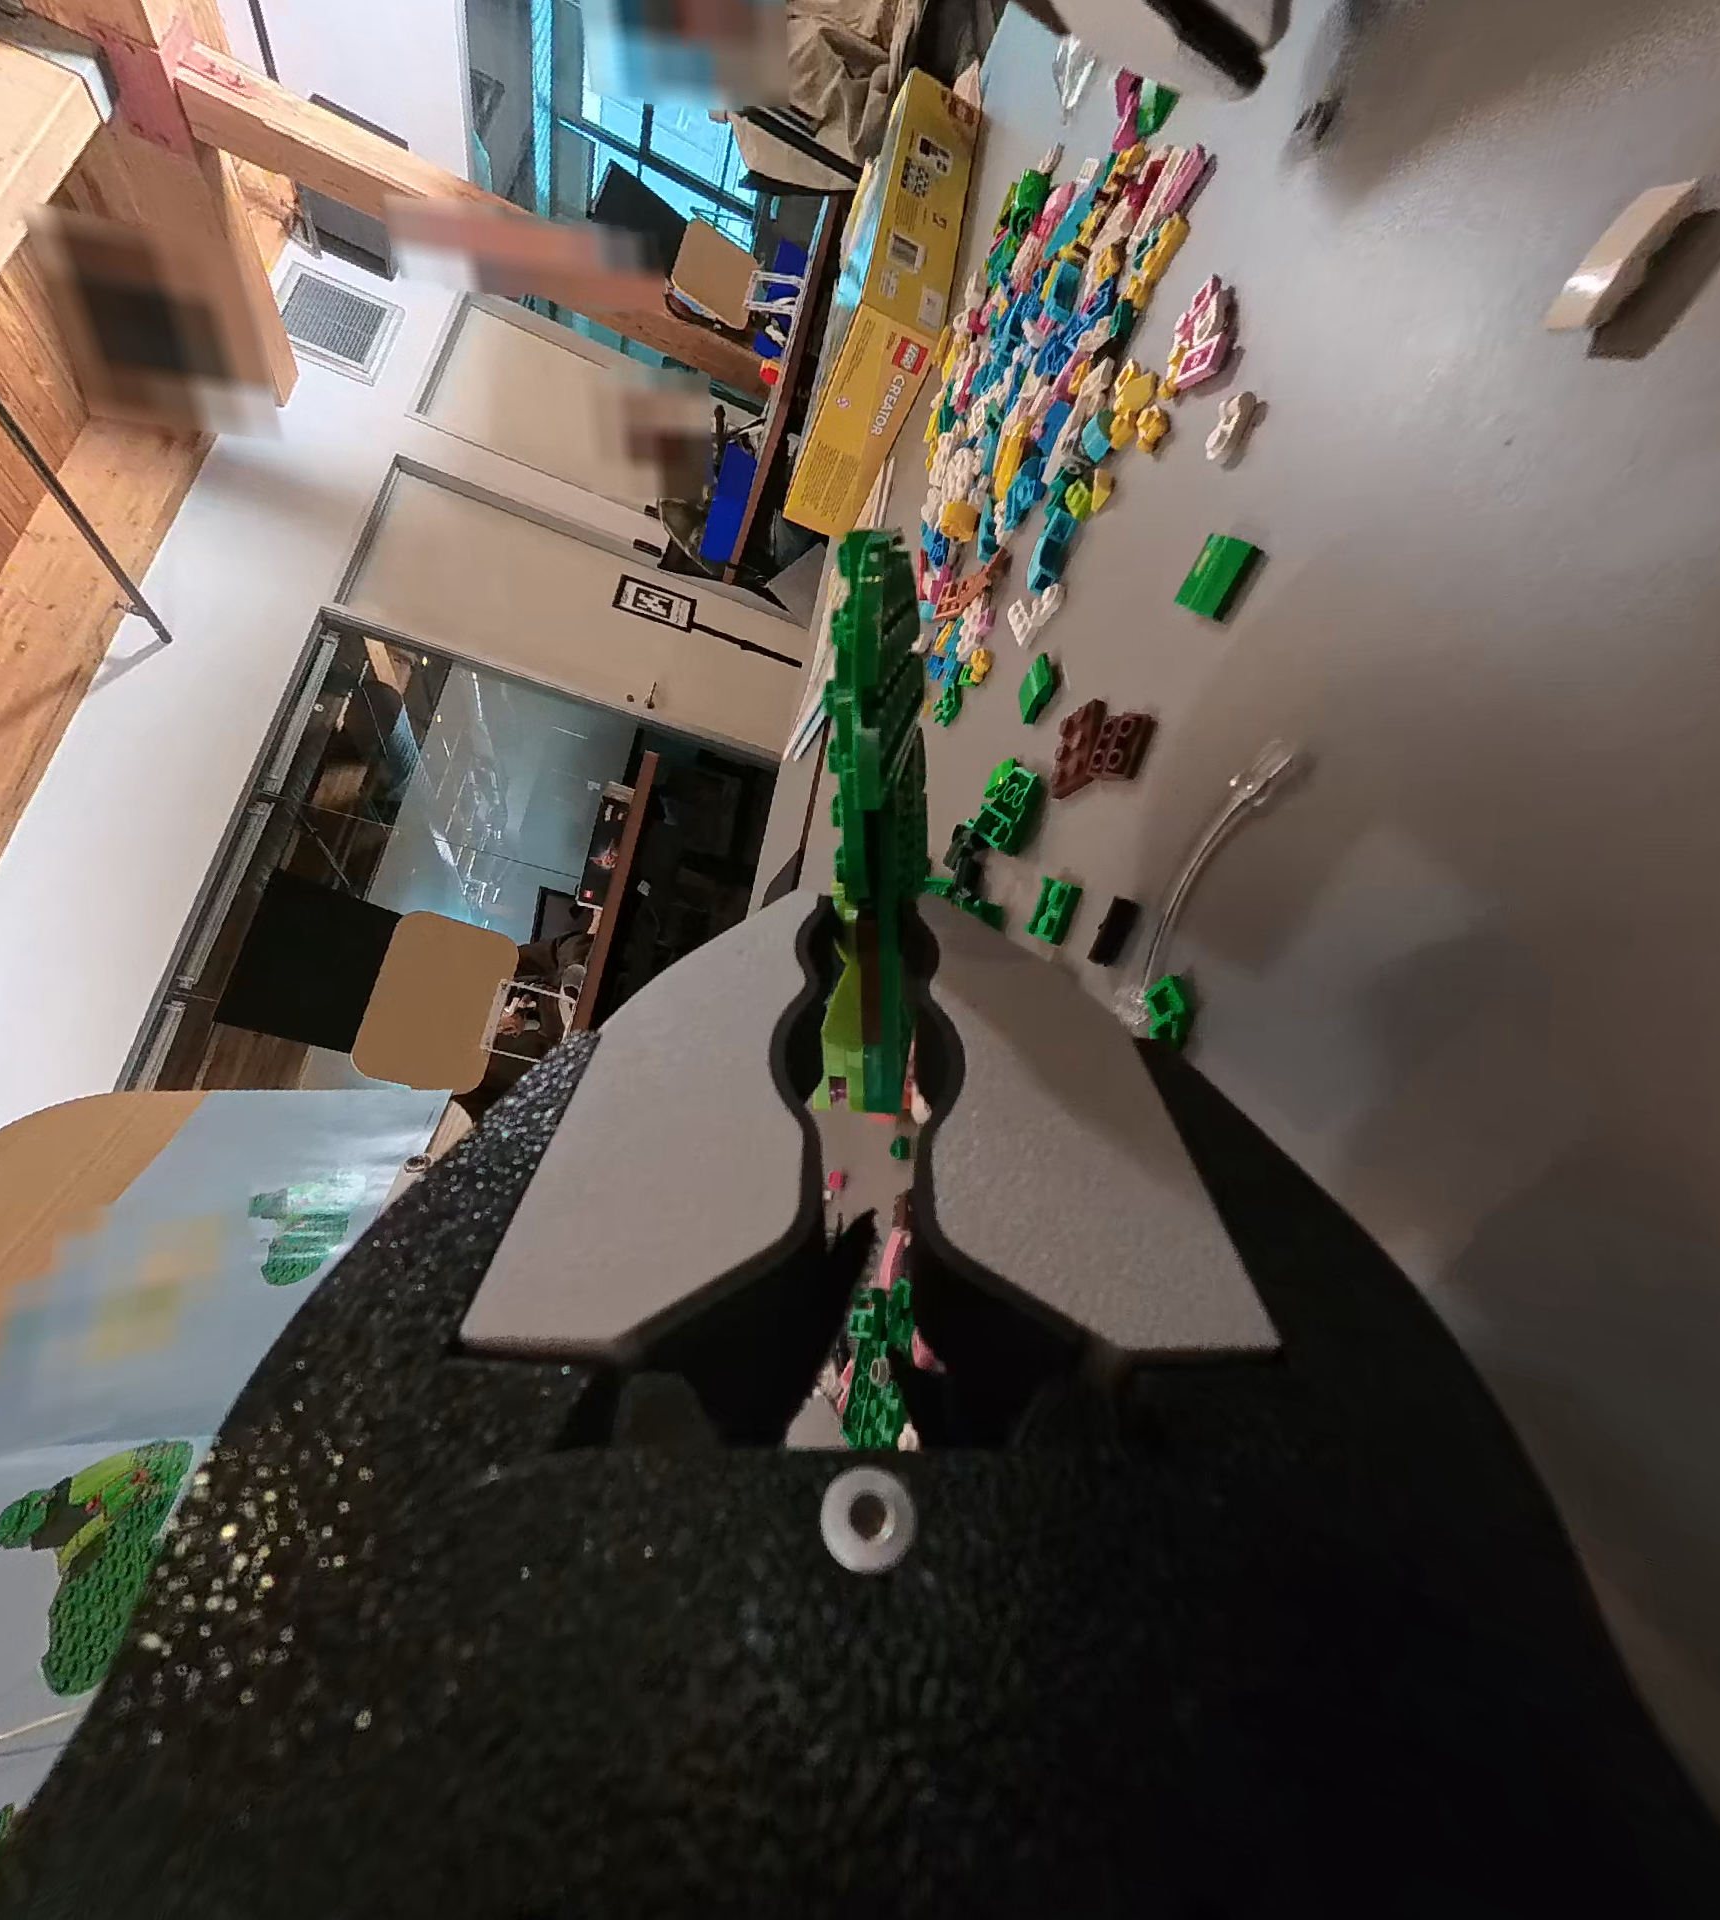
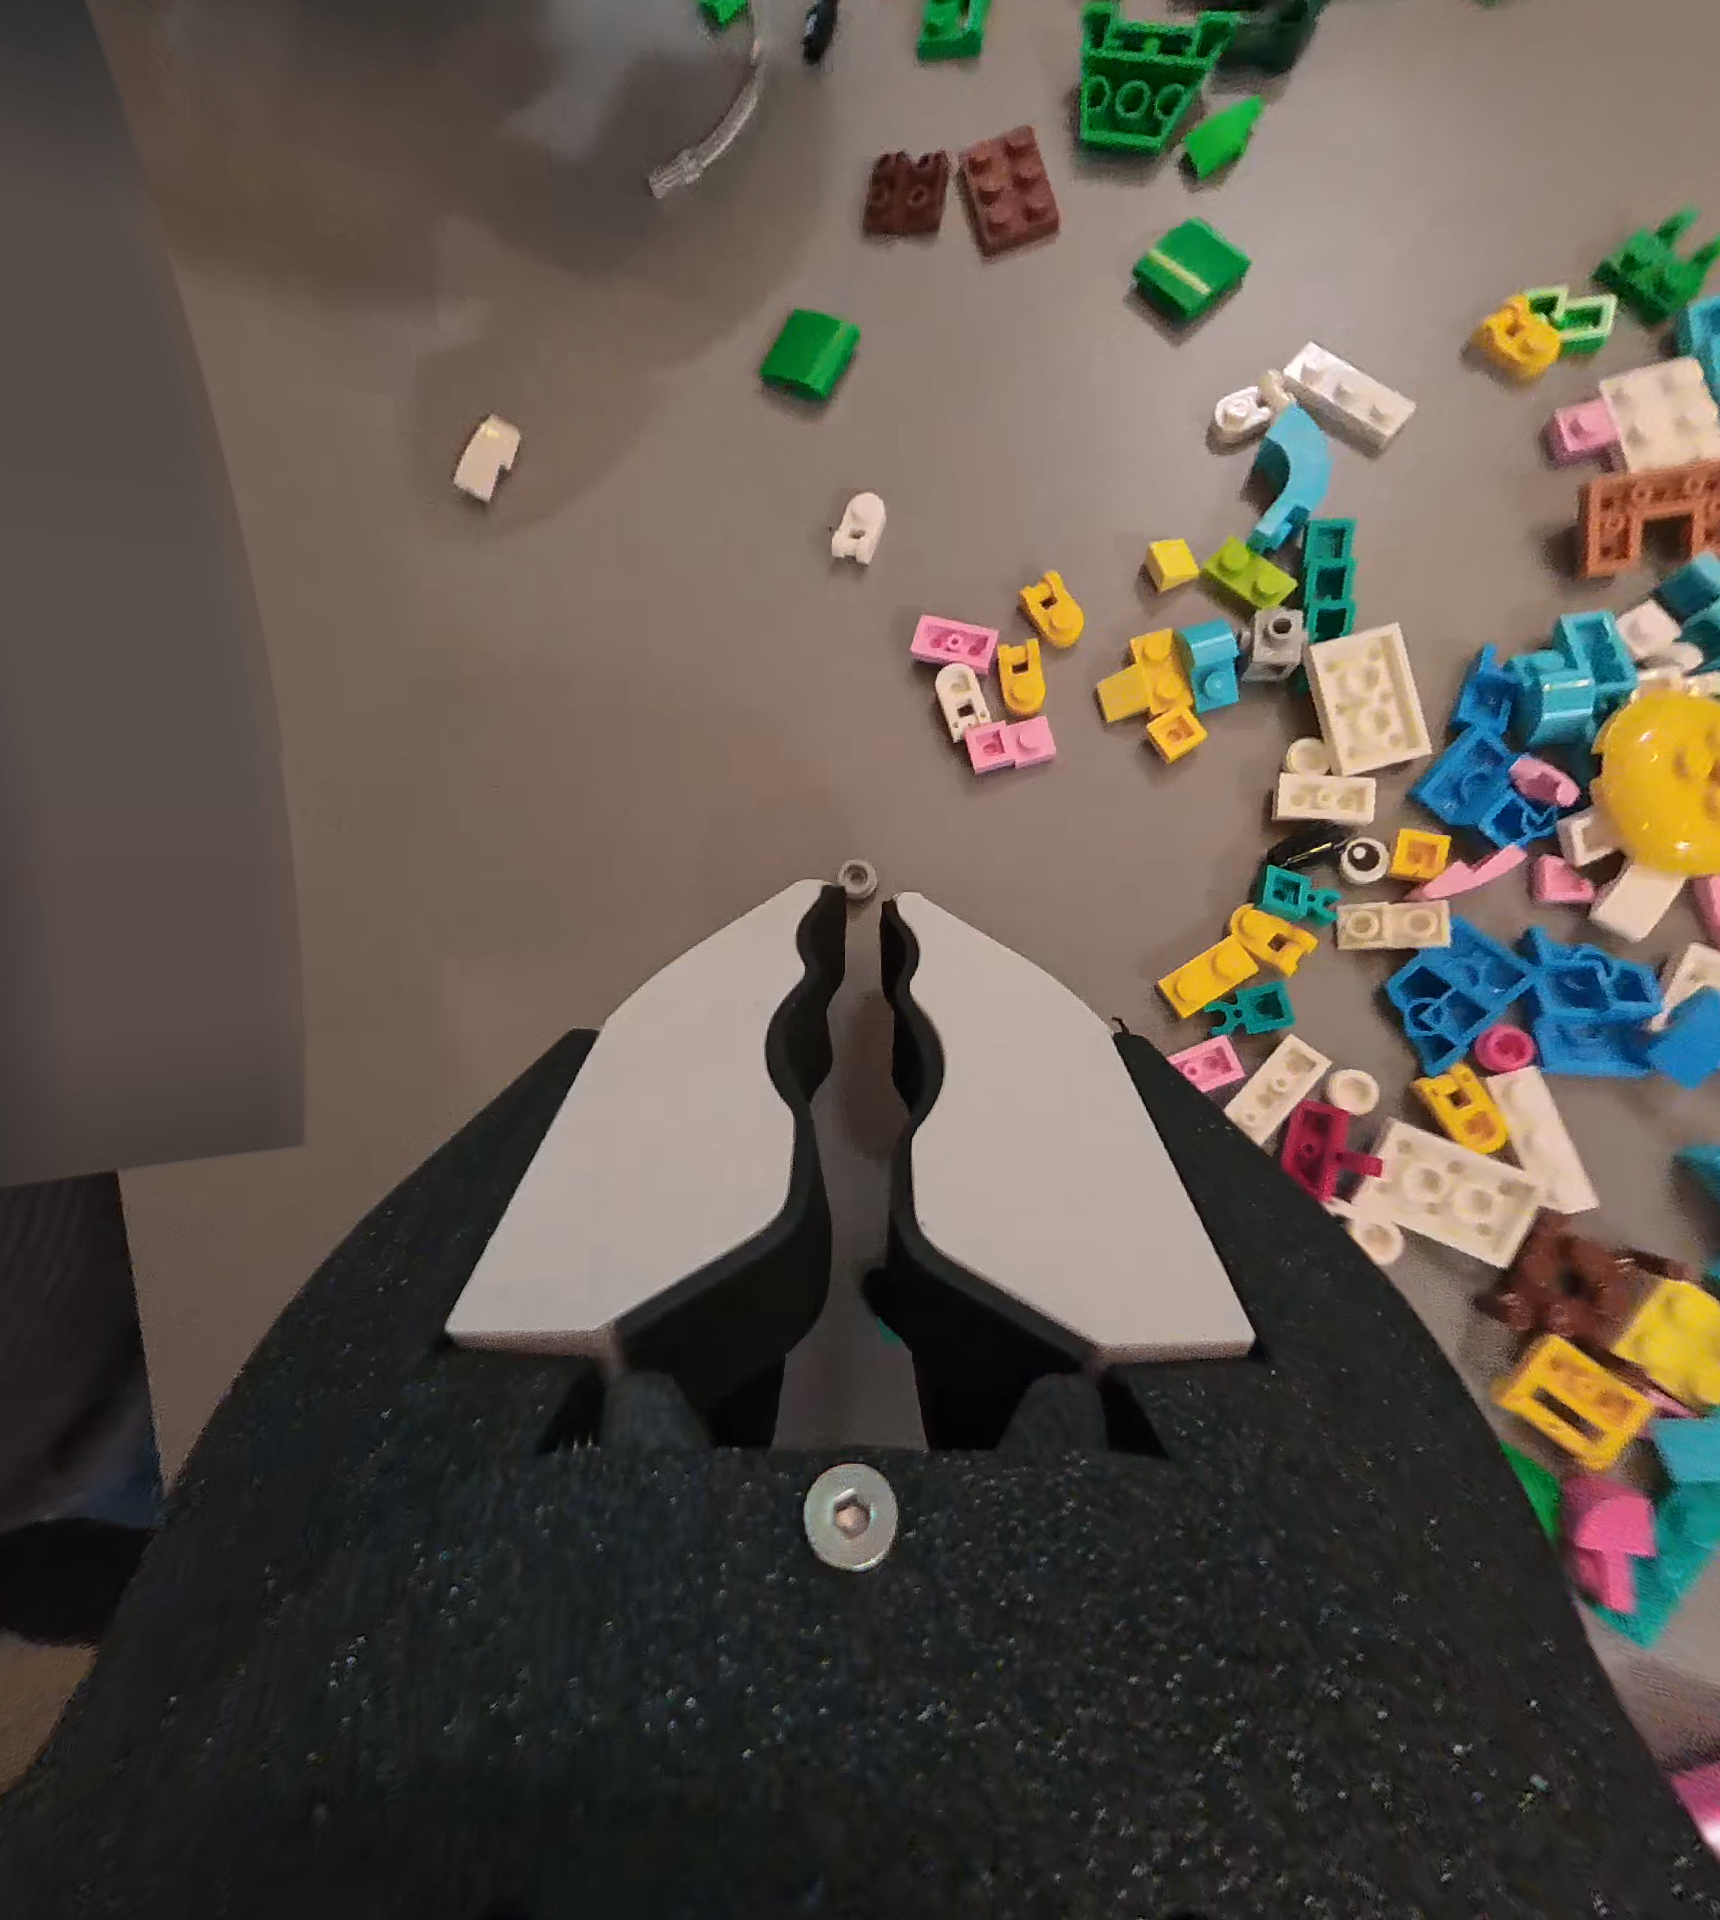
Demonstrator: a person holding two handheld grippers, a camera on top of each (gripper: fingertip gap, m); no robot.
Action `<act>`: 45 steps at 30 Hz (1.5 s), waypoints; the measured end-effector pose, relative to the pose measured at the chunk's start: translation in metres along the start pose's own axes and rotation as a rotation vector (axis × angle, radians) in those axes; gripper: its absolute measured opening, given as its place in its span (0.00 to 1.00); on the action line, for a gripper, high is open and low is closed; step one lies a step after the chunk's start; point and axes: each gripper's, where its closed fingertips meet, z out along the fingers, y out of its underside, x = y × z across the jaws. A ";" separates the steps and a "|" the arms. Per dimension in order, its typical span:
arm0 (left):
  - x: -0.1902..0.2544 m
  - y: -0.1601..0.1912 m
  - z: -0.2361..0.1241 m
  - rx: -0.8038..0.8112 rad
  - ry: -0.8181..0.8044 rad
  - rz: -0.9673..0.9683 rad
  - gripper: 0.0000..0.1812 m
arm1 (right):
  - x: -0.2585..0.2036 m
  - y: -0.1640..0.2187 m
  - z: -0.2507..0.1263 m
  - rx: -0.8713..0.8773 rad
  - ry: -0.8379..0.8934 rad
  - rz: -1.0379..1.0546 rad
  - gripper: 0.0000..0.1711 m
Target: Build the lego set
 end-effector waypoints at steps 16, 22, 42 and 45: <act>0.006 0.000 0.001 -0.003 0.033 -0.001 0.06 | 0.006 0.004 0.013 -0.065 0.026 0.059 0.03; 0.008 0.000 0.002 -0.004 0.042 0.002 0.06 | 0.004 0.003 0.014 -0.123 0.083 -0.063 0.01; 0.011 -0.005 0.002 0.011 0.049 0.022 0.06 | -0.020 0.000 0.014 -0.036 0.119 -0.266 0.04; 0.012 -0.008 0.002 0.018 0.048 0.025 0.06 | -0.021 0.003 0.012 -0.012 0.112 -0.219 0.04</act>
